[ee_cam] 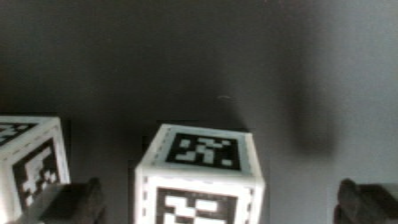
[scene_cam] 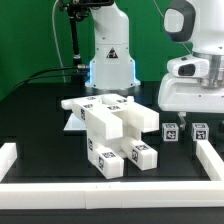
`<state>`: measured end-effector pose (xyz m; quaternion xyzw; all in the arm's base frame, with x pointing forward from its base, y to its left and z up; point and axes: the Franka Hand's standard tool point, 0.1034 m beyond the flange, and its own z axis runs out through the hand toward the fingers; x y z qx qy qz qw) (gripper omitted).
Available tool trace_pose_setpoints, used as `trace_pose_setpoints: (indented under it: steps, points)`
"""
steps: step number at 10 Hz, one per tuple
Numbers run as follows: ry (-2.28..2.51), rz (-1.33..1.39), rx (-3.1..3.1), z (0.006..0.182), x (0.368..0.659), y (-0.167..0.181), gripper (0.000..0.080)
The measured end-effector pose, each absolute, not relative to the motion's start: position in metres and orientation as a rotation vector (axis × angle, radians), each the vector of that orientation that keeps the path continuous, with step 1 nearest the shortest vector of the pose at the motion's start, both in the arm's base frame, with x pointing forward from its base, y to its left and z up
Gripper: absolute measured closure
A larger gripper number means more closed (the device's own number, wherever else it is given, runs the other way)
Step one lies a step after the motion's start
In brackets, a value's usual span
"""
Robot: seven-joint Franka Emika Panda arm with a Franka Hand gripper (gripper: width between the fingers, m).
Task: Assemble chair
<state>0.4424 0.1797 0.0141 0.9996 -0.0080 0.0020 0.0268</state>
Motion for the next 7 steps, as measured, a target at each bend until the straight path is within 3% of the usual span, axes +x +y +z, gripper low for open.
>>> trace_pose_setpoints:
  steps: [1,2,3,4,7]
  points:
    - [-0.024,0.006,3.088,0.0140,0.4423,0.1797,0.0272]
    - [-0.024,0.006,3.088,0.0140,0.4423,0.1797,0.0272]
    - [-0.024,0.006,3.088,0.0140,0.4423,0.1797,0.0453]
    - [-0.024,0.006,3.088,0.0140,0.4423,0.1797,0.0515]
    - [-0.024,0.006,3.088,0.0140,0.4423,0.1797,0.0515]
